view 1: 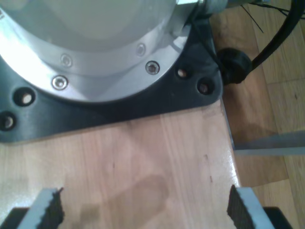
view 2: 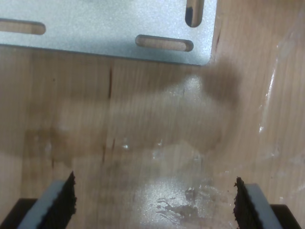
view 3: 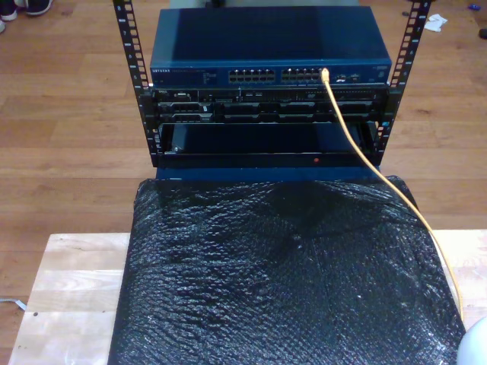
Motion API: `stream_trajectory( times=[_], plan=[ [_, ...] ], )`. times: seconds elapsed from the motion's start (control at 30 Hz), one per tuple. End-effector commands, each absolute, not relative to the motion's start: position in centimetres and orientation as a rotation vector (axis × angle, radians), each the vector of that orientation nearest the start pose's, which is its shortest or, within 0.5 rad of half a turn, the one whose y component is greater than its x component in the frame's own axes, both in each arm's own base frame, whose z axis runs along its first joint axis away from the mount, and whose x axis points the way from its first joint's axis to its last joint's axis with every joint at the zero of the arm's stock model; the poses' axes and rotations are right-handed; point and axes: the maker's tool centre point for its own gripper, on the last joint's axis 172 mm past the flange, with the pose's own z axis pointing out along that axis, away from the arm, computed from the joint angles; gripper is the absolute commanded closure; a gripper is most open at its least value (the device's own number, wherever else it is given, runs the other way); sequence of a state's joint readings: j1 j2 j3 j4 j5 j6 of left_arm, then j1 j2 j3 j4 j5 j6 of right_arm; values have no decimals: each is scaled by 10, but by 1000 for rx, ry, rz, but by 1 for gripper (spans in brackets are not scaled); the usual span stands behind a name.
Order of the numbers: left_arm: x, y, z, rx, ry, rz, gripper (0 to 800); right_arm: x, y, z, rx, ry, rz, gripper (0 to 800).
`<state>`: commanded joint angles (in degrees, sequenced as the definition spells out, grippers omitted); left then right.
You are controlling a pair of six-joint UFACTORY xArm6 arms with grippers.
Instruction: Grab the cable and plug it in
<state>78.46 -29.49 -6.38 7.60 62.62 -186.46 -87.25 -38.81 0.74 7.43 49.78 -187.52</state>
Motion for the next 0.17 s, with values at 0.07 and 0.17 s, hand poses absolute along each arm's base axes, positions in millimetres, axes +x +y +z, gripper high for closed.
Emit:
stream_trajectory(
  times=[0.07,0.17],
  plan=[
    [-3,121,35,-2284,2731,-348,0,28,-155,22,2161,2354,339,4],
    [-3,121,35,-2284,2731,-348,0,28,-155,22,2161,2354,339,4]
  ],
)
